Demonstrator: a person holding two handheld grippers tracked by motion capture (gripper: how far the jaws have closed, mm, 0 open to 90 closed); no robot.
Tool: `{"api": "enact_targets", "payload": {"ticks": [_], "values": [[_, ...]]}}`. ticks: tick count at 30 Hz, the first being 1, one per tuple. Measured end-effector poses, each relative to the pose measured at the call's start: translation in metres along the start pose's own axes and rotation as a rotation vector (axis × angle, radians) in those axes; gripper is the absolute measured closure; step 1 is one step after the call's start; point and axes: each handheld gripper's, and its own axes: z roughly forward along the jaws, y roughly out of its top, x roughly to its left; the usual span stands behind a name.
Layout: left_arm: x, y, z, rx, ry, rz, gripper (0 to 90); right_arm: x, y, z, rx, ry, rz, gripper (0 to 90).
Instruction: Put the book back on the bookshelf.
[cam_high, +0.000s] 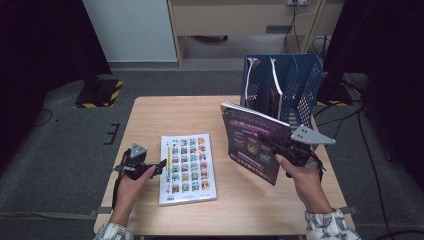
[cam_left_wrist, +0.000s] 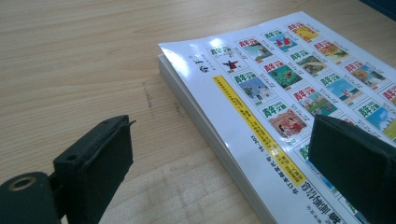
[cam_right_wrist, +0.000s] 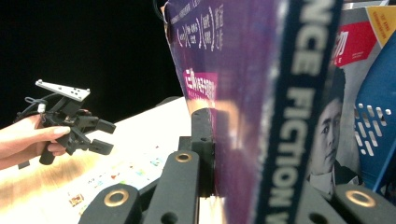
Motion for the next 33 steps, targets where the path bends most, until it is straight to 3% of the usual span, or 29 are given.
{"api": "enact_targets", "payload": {"ticks": [13,33], "values": [[0.0,0.0,0.0,-0.004,-0.003,-0.004,6.4,-0.011,0.001,-0.019,-0.012,-0.029,0.025,84.2],[0.001,0.0,-0.001,-0.006,0.003,-0.008,6.5,-0.012,0.031,-0.052,-0.055,-0.032,0.017,84.2]]}}
